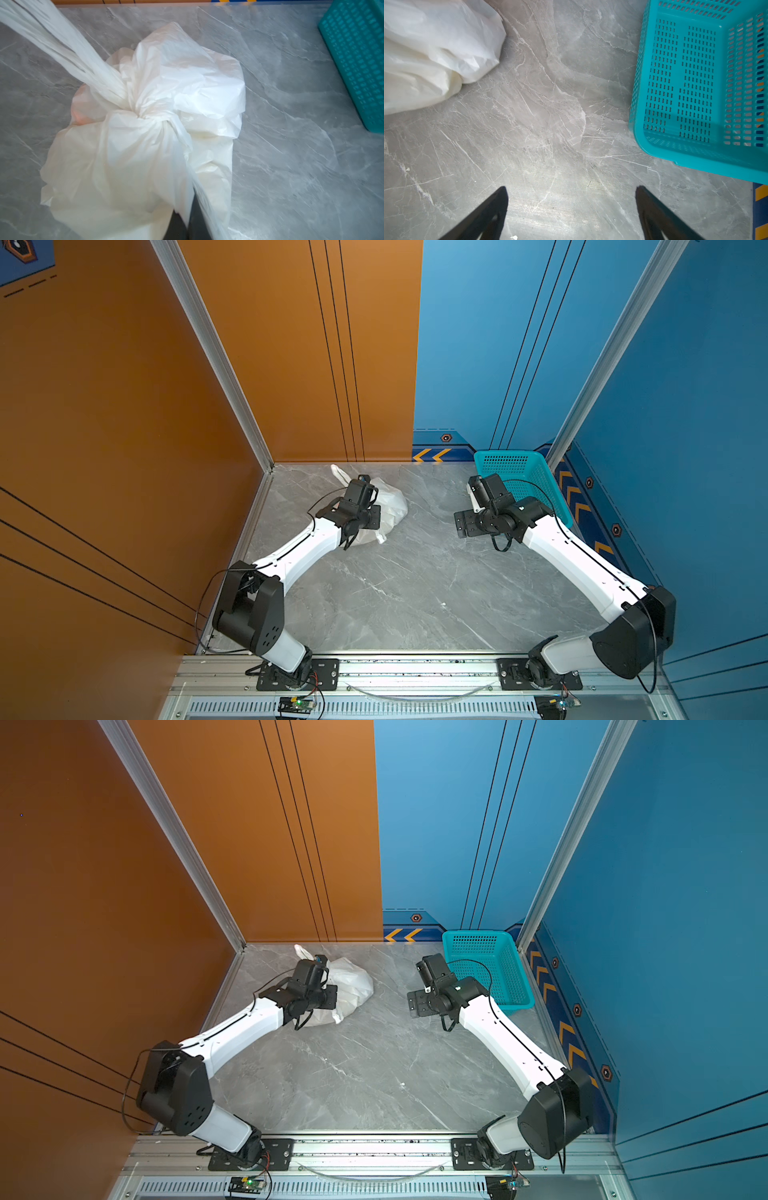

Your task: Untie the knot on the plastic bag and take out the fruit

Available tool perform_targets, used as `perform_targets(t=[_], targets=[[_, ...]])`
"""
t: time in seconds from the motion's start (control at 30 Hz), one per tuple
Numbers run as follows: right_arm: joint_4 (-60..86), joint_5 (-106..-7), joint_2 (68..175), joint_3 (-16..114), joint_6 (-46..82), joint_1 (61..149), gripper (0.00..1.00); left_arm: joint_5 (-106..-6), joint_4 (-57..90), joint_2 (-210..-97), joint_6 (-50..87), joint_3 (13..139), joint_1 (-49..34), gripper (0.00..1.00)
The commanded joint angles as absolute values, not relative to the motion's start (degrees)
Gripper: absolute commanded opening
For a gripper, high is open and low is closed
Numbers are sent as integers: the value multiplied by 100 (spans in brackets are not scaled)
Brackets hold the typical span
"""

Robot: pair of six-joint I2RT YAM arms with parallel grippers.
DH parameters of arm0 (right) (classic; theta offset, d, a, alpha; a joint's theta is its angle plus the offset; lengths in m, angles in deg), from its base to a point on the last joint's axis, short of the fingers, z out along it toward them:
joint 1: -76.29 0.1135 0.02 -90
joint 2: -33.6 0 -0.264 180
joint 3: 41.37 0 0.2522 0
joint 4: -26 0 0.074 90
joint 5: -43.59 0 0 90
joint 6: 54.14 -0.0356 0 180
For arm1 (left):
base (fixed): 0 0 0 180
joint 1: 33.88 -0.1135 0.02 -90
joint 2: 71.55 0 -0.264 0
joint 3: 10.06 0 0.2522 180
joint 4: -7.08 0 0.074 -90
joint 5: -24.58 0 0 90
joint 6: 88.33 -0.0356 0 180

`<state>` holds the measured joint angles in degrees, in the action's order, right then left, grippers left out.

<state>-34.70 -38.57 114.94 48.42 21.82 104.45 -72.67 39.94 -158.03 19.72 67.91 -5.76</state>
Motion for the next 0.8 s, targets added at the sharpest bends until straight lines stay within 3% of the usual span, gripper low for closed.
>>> perform_targets(t=[0.0,0.23,0.47,0.6,0.77], targets=[[-3491,-3980,11202,4688,2066,10432,96,-7388,3968,-15210,2284,6319,-122,0],[-3618,-4154,11025,4502,2032,10660,97,-7797,4280,-14033,3078,5036,1121,0],[-3471,-4579,11115,4466,2086,11114,97,-7882,4428,-13668,3402,4783,1483,2],[-3365,-4741,11124,4476,2243,11386,98,-7933,4706,-13389,3381,4916,1500,31],[-3001,-5013,11139,4352,2352,11589,99,-8092,4836,-12703,3282,4829,1257,49]])
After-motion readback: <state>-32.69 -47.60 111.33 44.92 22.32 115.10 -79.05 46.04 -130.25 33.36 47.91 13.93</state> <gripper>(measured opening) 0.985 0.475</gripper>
